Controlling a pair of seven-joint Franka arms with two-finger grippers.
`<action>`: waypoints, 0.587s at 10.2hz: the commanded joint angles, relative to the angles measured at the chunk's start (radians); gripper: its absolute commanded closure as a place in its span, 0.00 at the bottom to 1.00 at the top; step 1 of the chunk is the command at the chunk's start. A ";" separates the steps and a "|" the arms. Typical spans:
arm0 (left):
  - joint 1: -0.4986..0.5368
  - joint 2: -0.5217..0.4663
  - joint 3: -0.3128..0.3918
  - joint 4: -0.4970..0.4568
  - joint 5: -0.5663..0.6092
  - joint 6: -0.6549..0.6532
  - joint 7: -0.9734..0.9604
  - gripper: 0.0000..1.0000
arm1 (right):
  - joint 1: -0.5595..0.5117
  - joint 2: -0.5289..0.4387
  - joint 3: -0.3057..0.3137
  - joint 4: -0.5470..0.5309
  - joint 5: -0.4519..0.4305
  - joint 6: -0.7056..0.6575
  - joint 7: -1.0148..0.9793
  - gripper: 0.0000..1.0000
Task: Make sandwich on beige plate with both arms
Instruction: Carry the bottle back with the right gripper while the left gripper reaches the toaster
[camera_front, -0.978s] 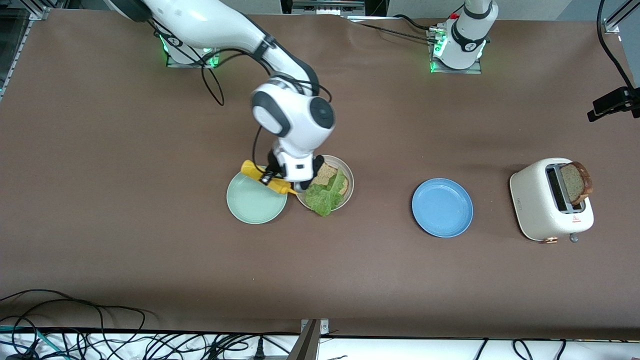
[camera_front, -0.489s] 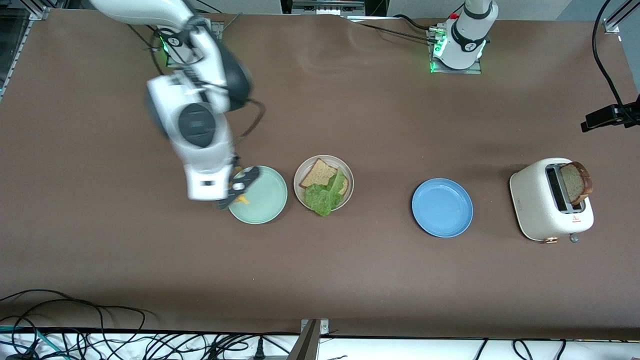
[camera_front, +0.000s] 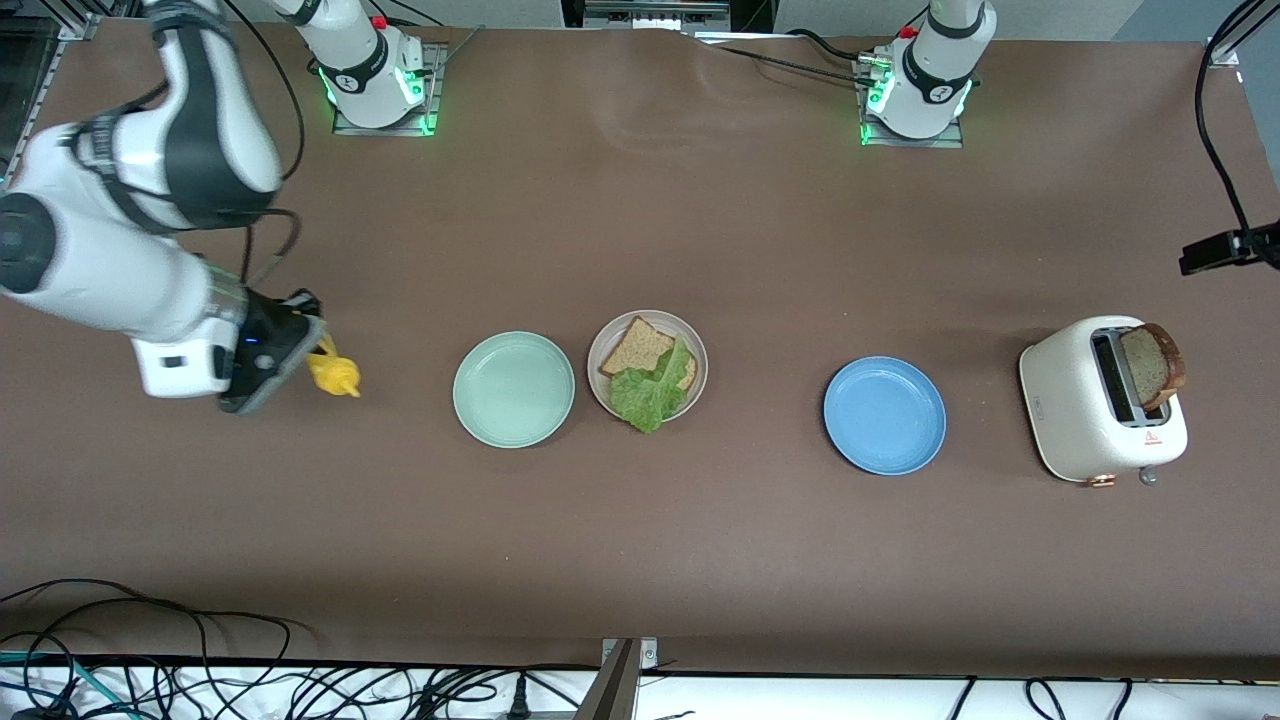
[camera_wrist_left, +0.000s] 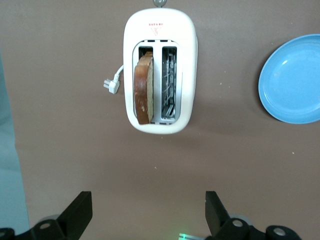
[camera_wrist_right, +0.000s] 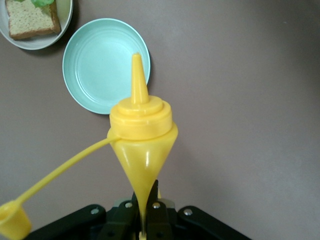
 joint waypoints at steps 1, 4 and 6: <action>0.062 0.102 -0.004 0.068 -0.026 0.079 0.050 0.00 | -0.070 -0.046 -0.035 -0.154 0.163 0.106 -0.202 1.00; 0.142 0.178 -0.005 0.068 -0.106 0.171 0.145 0.00 | -0.197 -0.029 -0.038 -0.276 0.460 0.174 -0.600 1.00; 0.159 0.234 -0.004 0.068 -0.153 0.210 0.153 0.00 | -0.221 -0.006 -0.093 -0.347 0.654 0.168 -0.854 1.00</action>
